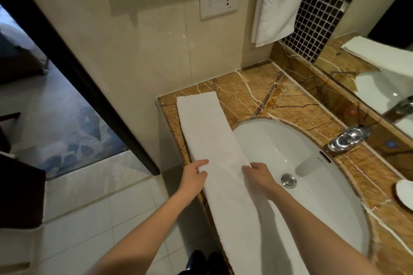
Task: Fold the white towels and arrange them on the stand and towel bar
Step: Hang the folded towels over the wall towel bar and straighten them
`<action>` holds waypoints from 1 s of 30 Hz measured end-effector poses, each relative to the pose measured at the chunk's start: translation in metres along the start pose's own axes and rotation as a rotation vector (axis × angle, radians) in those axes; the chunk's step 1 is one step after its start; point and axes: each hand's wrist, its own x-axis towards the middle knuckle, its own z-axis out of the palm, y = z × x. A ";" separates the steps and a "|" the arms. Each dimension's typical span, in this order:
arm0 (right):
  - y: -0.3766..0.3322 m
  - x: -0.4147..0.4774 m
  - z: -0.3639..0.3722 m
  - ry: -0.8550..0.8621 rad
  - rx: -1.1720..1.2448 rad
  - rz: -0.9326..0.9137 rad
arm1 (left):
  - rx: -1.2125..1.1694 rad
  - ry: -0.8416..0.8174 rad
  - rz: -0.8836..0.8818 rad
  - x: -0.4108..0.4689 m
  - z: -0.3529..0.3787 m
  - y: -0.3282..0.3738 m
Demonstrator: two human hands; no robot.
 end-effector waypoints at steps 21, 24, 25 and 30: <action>-0.168 -0.066 -0.055 -0.020 0.260 -0.312 | -0.249 0.103 0.347 -0.037 -0.059 0.160; -0.200 -0.084 -0.059 -0.010 0.292 -0.413 | -0.301 0.124 0.407 -0.046 -0.074 0.191; -0.210 -0.089 -0.059 0.006 0.298 -0.444 | -0.310 0.124 0.426 -0.049 -0.080 0.201; -0.258 -0.122 -0.065 0.053 0.315 -0.561 | -0.268 0.111 0.557 -0.064 -0.110 0.252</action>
